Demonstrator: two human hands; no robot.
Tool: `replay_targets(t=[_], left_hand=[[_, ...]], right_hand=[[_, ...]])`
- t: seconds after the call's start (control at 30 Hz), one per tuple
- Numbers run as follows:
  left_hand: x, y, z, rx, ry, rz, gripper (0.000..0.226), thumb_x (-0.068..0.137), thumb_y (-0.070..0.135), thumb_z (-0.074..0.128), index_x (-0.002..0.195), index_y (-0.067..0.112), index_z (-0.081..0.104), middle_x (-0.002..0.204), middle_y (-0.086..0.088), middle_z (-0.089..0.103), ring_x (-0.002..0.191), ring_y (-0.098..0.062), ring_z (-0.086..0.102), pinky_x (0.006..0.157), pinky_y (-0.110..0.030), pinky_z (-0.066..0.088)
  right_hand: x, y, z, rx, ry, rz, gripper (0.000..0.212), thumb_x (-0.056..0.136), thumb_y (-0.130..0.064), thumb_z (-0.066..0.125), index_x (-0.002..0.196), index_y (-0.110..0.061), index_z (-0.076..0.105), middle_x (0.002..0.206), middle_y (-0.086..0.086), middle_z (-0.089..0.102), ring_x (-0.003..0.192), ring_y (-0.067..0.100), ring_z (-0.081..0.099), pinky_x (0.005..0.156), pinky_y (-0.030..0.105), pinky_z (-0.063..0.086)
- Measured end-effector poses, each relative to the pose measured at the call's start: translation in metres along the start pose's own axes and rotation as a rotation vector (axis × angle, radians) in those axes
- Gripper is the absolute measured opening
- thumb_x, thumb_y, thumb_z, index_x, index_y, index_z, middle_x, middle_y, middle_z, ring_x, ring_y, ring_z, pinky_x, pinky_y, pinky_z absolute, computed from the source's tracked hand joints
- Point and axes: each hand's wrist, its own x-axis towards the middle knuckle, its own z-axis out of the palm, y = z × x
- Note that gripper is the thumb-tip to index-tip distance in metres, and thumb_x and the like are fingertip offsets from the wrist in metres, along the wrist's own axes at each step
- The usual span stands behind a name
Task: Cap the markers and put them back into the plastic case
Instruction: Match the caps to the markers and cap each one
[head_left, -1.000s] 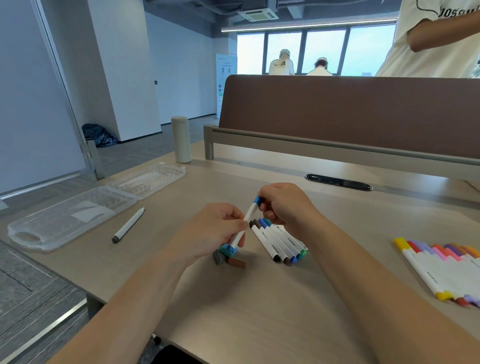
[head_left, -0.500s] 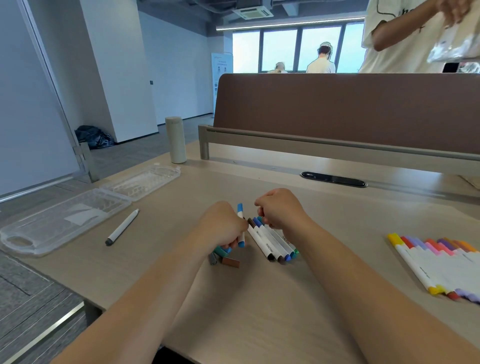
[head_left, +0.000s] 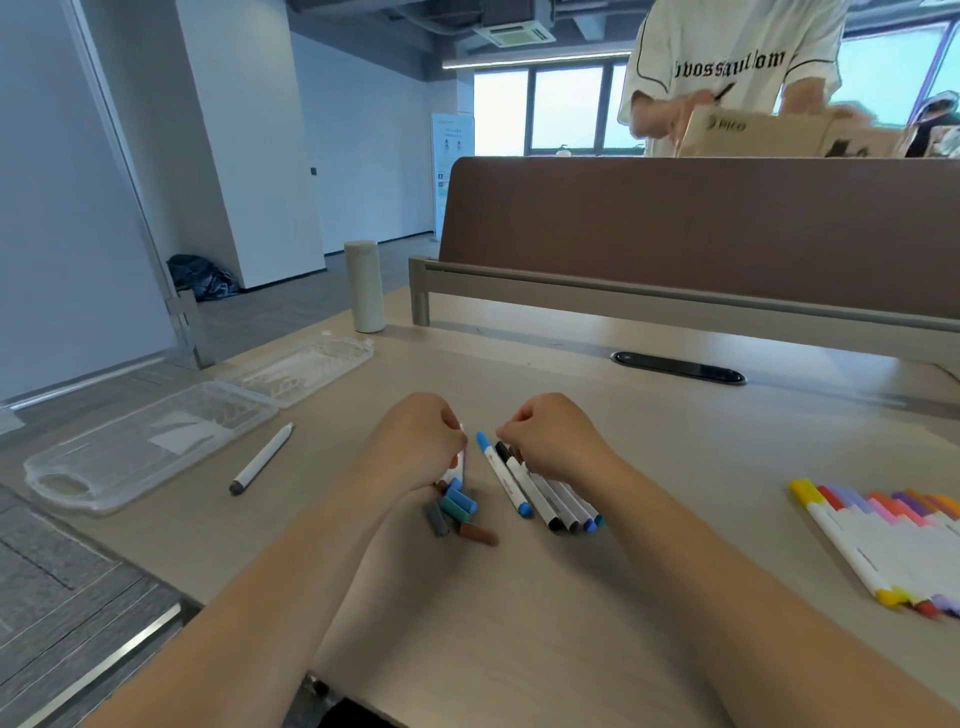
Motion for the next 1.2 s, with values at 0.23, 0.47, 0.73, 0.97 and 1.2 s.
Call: replay_targets(t=[0.23,0.47,0.73,0.97,1.2], left_hand=[[0.018,-0.017,0.000,0.123,0.019,-0.018,0.013,0.089,0.028,0.065,0.093,0.018,0.071,0.095,-0.001,0.067,0.084,-0.018,0.059,0.069,-0.029,0.042],[0.023,-0.024,-0.002,0.093,0.036,-0.014,0.014,0.091,0.026,0.062,0.096,0.018,0.073,0.094,-0.004,0.069,0.086,-0.020,0.063,0.079,-0.031,0.051],[0.012,-0.032,-0.013,0.056,0.014,0.061,0.017,0.090,0.021,0.060,0.089,0.011,0.073,0.089,-0.007,0.071,0.084,-0.022,0.065,0.076,-0.034,0.052],[0.003,-0.036,-0.019,0.054,-0.039,0.148,0.012,0.086,0.020,0.064,0.091,0.016,0.074,0.085,0.003,0.066,0.081,-0.015,0.062,0.066,-0.026,0.047],[-0.008,-0.030,-0.020,0.251,-0.235,0.341,0.018,0.088,0.022,0.064,0.101,0.024,0.076,0.083,0.012,0.055,0.076,-0.006,0.052,0.057,-0.013,0.034]], right_hand=[[0.001,-0.016,0.008,-0.284,-0.122,-0.045,0.024,0.087,-0.026,0.069,0.084,-0.003,0.072,0.081,0.017,0.068,0.067,0.020,0.057,0.062,0.031,0.048],[0.003,-0.035,0.021,-0.466,-0.158,-0.064,0.039,0.090,-0.023,0.067,0.058,-0.016,0.045,0.060,0.003,0.040,0.053,0.015,0.040,0.049,0.024,0.027],[0.013,-0.051,0.038,-0.655,-0.263,0.010,0.017,0.085,-0.018,0.070,0.077,-0.013,0.057,0.074,0.005,0.051,0.080,0.024,0.055,0.078,0.033,0.045],[0.011,-0.057,0.040,-0.693,-0.253,0.034,0.024,0.083,-0.019,0.070,0.068,-0.015,0.052,0.073,0.004,0.052,0.073,0.020,0.055,0.073,0.031,0.048],[-0.013,-0.053,-0.002,-0.404,-0.267,0.070,0.029,0.089,-0.020,0.059,0.064,-0.007,0.051,0.058,0.006,0.047,0.046,0.017,0.039,0.046,0.023,0.032]])
